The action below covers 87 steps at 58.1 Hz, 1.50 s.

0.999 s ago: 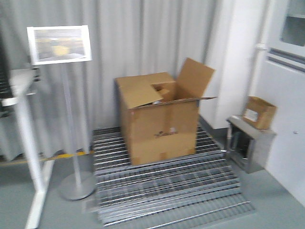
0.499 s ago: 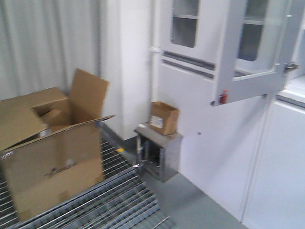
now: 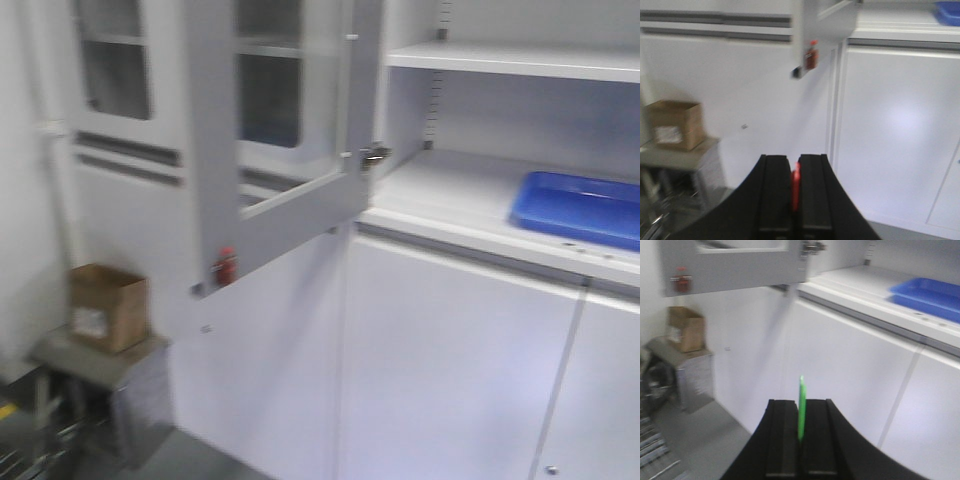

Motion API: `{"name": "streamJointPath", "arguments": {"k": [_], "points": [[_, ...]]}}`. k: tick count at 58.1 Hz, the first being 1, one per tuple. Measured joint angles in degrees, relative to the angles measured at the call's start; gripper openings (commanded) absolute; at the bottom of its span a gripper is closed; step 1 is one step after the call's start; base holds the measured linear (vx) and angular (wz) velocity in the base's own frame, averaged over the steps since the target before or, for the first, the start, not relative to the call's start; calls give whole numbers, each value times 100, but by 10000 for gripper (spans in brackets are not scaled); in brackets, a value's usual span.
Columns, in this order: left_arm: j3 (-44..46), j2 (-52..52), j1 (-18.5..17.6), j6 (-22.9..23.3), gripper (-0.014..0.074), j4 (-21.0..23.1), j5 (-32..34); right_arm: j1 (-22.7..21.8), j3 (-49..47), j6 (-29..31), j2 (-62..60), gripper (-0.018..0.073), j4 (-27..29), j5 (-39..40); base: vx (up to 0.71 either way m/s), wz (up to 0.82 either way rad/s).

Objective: Sort red and green spoons into left cabinet
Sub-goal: 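Position the base facing the blue tray on the cabinet shelf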

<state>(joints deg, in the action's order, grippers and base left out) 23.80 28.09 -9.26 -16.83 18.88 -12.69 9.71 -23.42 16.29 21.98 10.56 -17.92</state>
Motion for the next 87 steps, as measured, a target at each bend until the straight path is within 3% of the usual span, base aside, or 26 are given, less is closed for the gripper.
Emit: {"name": "streamJointPath", "arguments": {"k": [36, 87], "points": [[0, 0, 0, 0, -3, 0, 0, 0, 0, 0, 0, -4, 0, 0, 45, -57], [0, 0, 0, 0, -3, 0, 0, 0, 0, 0, 0, -4, 0, 0, 33, -18]]}}
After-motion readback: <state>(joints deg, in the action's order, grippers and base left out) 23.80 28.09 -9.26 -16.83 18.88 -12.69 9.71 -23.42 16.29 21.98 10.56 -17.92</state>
